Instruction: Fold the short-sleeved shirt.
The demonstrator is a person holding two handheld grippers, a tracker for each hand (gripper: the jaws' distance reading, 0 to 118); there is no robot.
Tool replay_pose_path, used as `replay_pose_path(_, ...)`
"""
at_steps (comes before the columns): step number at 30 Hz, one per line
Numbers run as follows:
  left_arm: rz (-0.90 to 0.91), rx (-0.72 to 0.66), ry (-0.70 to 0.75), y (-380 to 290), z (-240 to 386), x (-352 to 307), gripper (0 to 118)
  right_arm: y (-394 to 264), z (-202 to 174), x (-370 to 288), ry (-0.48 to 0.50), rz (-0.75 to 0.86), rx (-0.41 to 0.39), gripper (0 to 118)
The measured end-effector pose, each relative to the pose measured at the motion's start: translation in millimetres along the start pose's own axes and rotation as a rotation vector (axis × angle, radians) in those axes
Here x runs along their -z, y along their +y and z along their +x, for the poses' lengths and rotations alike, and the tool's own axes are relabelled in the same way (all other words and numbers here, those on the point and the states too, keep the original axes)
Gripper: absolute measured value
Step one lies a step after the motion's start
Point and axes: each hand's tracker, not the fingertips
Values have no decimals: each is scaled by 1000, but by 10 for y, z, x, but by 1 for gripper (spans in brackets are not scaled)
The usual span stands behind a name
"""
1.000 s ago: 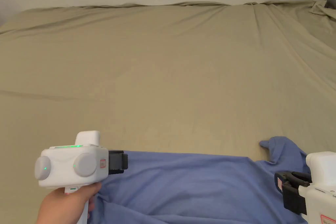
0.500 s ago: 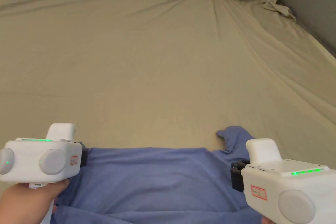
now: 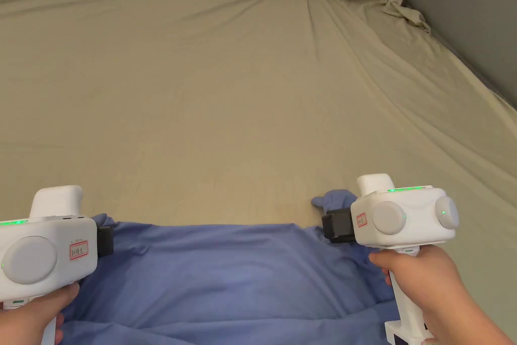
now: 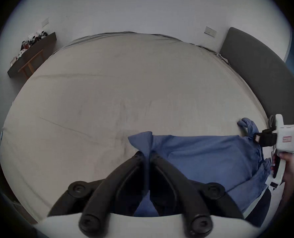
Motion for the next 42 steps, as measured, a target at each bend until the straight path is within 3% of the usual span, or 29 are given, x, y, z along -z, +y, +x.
replay_pose_path(2, -9, -13, -3, 10, -24, 40, 3, 3, 59, 157, -15, -34, 55, 118)
replay_pose_path(3, -11, -18, -2, 11, -41, 55, 3, -3, 86, 208, 16, -46, 90, 111)
replay_pose_path(4, -16, -20, -2, 18, -56, 77, 3, -11, 113, 237, 93, -73, 121, 96)
replay_pose_path(5, -20, -21, -1, 23, -69, 92, 3, -21, 130, 217, 181, -44, 167, 92)
replay_pose_path(6, -25, -25, 0, 29, -90, 103, 3, -13, 140, 172, 98, -26, 152, 81)
replay_pose_path(7, -26, -29, 4, 39, -117, 110, 3, -4, 139, 124, 125, -2, 130, 53)
replay_pose_path(8, -27, -37, 1, 67, -156, 117, 3, 8, 151, 83, 155, 22, 138, 12)
replay_pose_path(9, -28, -46, -5, 100, -189, 123, 3, 3, 195, 34, 196, 31, 185, 9)
replay_pose_path(10, -28, -58, -4, 145, -234, 122, 3, 21, 256, -35, 213, 34, 212, 9)
replay_pose_path(13, 4, -99, -26, 297, -355, 56, 3, 94, 294, -213, 219, 72, 191, 9)
replay_pose_path(22, 42, -72, -159, 306, -570, -480, 2, 50, 277, -1121, 247, 187, -58, 9)
replay_pose_path(33, -69, 21, -286, -549, -930, -1247, 2, -903, 409, -1810, 299, 101, -209, 9)
replay_pose_path(42, -323, 92, -168, -1224, -949, -560, 3, -1581, 302, -1108, 289, -145, -175, 9)
